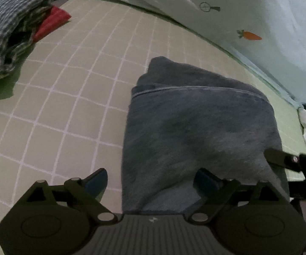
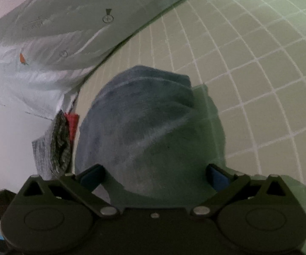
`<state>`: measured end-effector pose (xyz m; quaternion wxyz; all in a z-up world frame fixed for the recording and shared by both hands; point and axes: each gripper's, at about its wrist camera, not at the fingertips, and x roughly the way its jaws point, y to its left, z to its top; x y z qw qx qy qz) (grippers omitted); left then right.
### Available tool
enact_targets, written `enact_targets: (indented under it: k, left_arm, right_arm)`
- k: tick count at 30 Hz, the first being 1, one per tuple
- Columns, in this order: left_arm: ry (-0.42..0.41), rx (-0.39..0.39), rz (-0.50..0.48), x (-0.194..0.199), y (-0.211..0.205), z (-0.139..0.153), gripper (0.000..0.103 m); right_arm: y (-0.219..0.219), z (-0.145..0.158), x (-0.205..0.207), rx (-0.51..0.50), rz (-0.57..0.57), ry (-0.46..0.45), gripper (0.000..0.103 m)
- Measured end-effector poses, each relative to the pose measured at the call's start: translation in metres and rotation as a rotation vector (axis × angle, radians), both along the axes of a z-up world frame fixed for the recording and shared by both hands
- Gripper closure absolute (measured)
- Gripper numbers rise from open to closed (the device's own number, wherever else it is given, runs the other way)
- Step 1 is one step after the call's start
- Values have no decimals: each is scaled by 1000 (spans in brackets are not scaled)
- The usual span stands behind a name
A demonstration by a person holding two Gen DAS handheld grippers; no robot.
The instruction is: Fold clothes
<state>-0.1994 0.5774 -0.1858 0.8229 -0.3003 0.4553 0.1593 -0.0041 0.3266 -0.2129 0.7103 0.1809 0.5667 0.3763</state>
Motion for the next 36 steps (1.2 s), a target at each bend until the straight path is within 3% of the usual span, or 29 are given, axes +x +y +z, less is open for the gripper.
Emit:
enact_targets:
  k: [4, 6, 7, 8, 10, 12, 14, 20, 27, 32, 36]
  left_arm:
    - [-57, -37, 29, 1, -6, -1, 17]
    - [-56, -27, 45, 2, -13, 0, 25]
    - [-51, -18, 50, 3, -17, 2, 29]
    - [-47, -10, 56, 3, -20, 4, 37]
    - [-33, 4, 75, 0, -25, 7, 51]
    - [-35, -4, 97, -8, -26, 10, 66]
    - [-47, -41, 127, -17, -29, 15, 73]
    - [-83, -19, 154, -46, -48, 42, 76]
    - [-213, -19, 304, -87, -13, 89, 78]
    - [-266, 120, 355, -112, 28, 142, 78]
    - [-301, 243, 394, -129, 80, 178, 78]
  right_arm:
    - [8, 3, 3, -8, 20, 3, 0]
    - [8, 3, 5, 2, 30, 17, 2]
    - [6, 4, 4, 10, 34, 16, 12]
    - [4, 7, 3, 23, 37, 11, 31]
    - [-2, 14, -3, 50, 35, 2, 48]
    - [-9, 21, -9, 72, 31, -2, 53]
    - [-15, 28, -13, 93, 37, 1, 56]
    - [-23, 58, -31, 169, 103, 4, 57]
    - [11, 97, -41, 272, 219, -8, 57]
    - [76, 125, -42, 377, 328, 5, 57]
    - [154, 141, -43, 471, 402, 23, 57]
